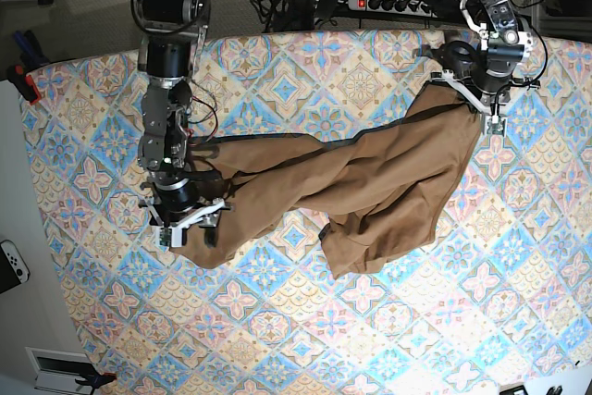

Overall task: Layout the t-shirt on the table in an organized manner, then fold the t-shirt properly
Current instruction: 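Stretch the t-shirt between both grippers, pulling the right gripper away, then hold the t-shirt taut with both grippers and adjust the right grip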

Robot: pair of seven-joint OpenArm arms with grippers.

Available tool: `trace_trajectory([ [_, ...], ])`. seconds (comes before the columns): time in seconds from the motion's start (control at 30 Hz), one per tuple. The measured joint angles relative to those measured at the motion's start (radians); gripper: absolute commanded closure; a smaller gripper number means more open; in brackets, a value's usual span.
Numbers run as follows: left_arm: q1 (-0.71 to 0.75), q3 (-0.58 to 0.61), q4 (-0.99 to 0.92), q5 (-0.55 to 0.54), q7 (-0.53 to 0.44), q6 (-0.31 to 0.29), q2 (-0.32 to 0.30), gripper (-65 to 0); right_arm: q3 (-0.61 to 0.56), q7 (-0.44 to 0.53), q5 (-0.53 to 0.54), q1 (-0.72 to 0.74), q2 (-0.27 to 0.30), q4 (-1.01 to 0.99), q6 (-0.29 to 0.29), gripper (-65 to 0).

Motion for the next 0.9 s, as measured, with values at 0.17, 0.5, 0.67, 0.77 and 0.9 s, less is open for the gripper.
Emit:
trace_trajectory([
  [0.17, -0.005, 0.000, 0.000, 0.000, 0.000, 0.001, 0.000, 0.0, 0.072, 0.006, -0.001, -0.018, 0.026, -0.056, 0.048, -34.6],
  [0.5, -0.005, 0.003, -0.002, -0.001, 0.000, 0.000, 0.000, 0.0, 0.103, 0.043, 0.002, 0.028, 0.077, -0.146, 0.034, -34.6],
  [0.67, -0.008, 0.004, -0.002, -0.008, -0.001, 0.000, 0.000, 0.0, 0.098, 0.027, 0.002, 0.040, 0.078, -0.146, 0.033, -34.6],
  [0.77, -0.008, 0.004, -0.002, -0.005, 0.000, 0.000, 0.000, 0.0, 0.098, 0.025, 0.002, 0.035, 0.077, -0.146, 0.034, -34.6],
  [0.9, -0.008, 0.003, -0.002, -0.003, -0.001, 0.001, 0.010, 0.0, 0.098, 0.025, 0.002, 0.037, 0.077, -0.146, 0.034, -34.6],
])
